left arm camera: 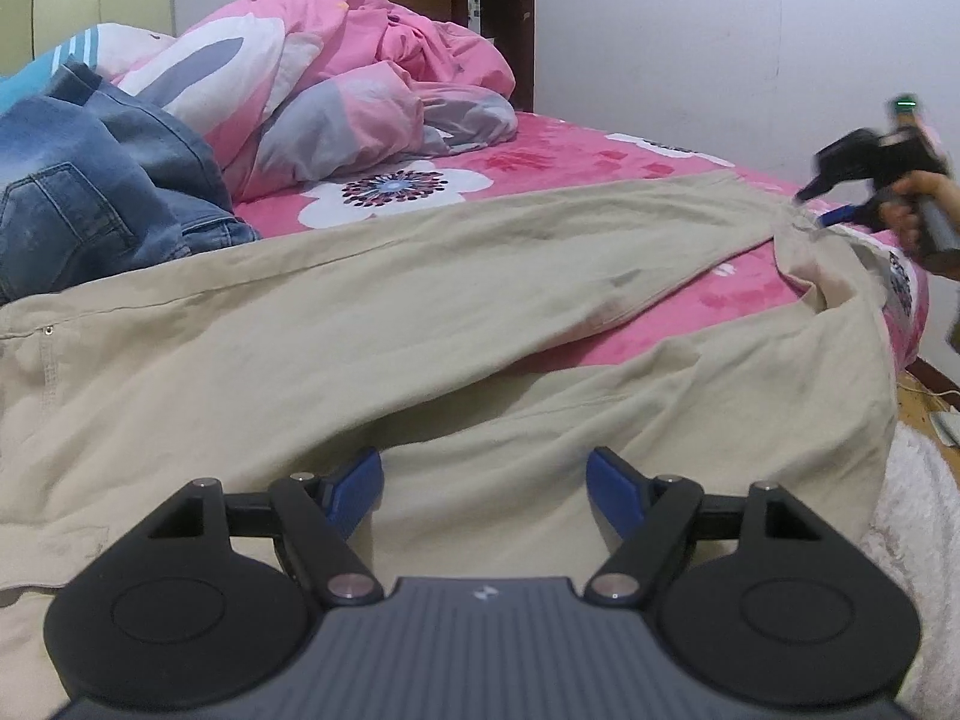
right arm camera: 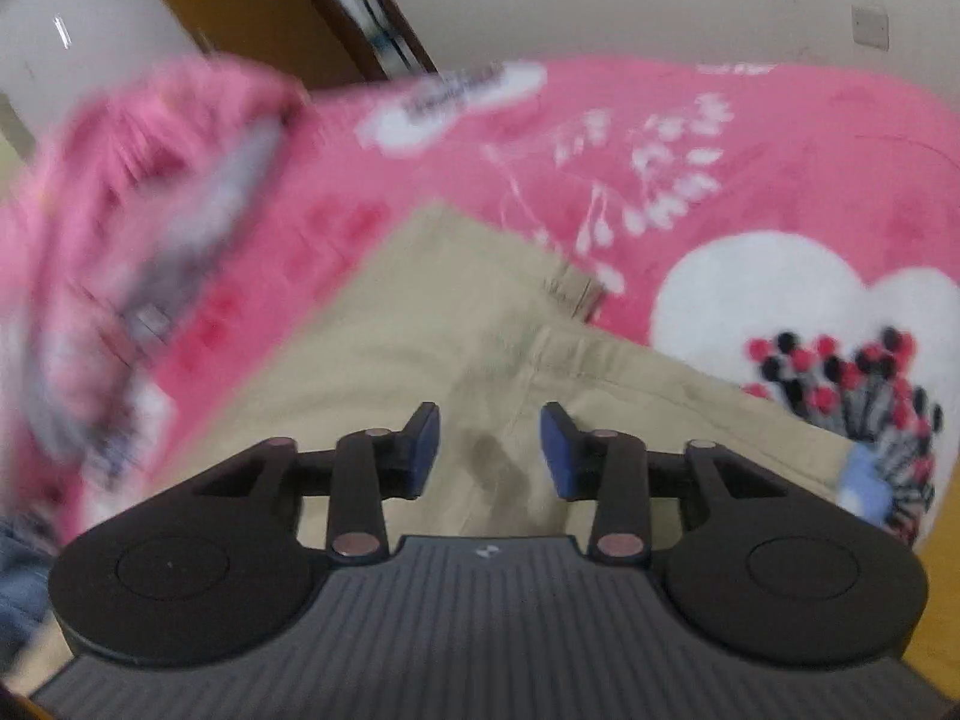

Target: Fold clothes

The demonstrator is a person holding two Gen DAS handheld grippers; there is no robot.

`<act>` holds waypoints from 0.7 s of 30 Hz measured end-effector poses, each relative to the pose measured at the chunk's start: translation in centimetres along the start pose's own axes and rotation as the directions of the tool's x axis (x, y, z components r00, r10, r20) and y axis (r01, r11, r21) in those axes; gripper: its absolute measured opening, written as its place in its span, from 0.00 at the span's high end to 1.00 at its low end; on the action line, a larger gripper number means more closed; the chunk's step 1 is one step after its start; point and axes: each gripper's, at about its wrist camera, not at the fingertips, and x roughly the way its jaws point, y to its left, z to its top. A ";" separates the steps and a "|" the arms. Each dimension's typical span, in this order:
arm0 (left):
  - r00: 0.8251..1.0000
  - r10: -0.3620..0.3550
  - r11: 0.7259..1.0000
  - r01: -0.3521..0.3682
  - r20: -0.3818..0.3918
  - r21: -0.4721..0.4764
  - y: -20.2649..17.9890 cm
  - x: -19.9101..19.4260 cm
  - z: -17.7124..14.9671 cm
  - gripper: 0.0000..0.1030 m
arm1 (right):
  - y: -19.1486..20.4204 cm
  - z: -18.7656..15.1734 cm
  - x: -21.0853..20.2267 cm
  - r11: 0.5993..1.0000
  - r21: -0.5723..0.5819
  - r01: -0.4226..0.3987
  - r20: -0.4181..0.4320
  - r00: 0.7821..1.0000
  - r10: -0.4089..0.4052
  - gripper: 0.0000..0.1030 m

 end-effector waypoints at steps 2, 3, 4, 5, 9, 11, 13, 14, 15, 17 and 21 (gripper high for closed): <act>1.000 0.001 1.000 -0.001 -0.001 0.000 0.0 0.1 0.1 0.25 | -2.1 -0.5 -3.2 0.996 0.066 -0.057 0.087 0.995 0.051 0.51; 1.000 0.001 1.000 -0.001 -0.002 -0.001 0.0 0.1 0.1 0.25 | -3.3 -0.7 -4.8 0.993 0.099 -0.070 0.130 0.990 0.057 0.48; 1.000 0.001 1.000 -0.001 -0.001 -0.004 0.0 0.0 0.1 0.25 | -4.5 -0.9 -6.4 0.988 0.132 -0.084 0.171 0.983 0.061 0.48; 1.000 0.001 1.000 -0.001 -0.001 -0.007 0.0 -0.1 0.1 0.25 | -6.0 -1.4 -7.6 0.981 0.172 -0.085 0.179 0.982 0.054 0.48; 1.000 0.005 1.000 -0.005 -0.004 -0.030 0.3 -1.0 -0.2 0.25 | -10.2 -2.8 -8.4 0.949 0.296 -0.106 0.110 0.991 0.077 0.48; 1.000 0.002 0.999 -0.002 -0.003 -0.050 0.6 -1.9 -0.3 0.25 | -11.3 -4.1 -7.8 0.938 0.331 -0.104 0.068 0.994 0.086 0.51; 1.000 -0.008 0.998 0.008 0.003 -0.063 1.0 -3.2 -0.6 0.25 | -11.5 -4.9 -6.6 0.922 0.361 -0.140 0.044 0.990 0.133 0.61; 1.000 -0.015 0.998 0.015 0.006 -0.067 1.2 -4.0 -0.8 0.25 | -11.6 -5.2 -6.0 0.913 0.377 -0.158 0.032 0.987 0.158 0.65; 1.000 -0.022 0.997 0.022 0.009 -0.070 1.4 -4.7 -1.0 0.25 | -11.6 -5.6 -5.4 0.903 0.392 -0.176 0.021 0.983 0.182 0.68; 0.999 -0.038 0.996 0.038 0.012 -0.075 1.6 -6.0 -1.7 0.25 | -11.0 -6.0 -5.1 0.913 0.360 -0.192 0.021 0.980 0.198 0.73; 0.997 -0.081 0.992 0.082 0.017 -0.096 1.8 -8.1 -3.1 0.25 | -11.2 -6.0 -3.8 0.919 0.354 -0.171 0.020 0.984 0.175 0.93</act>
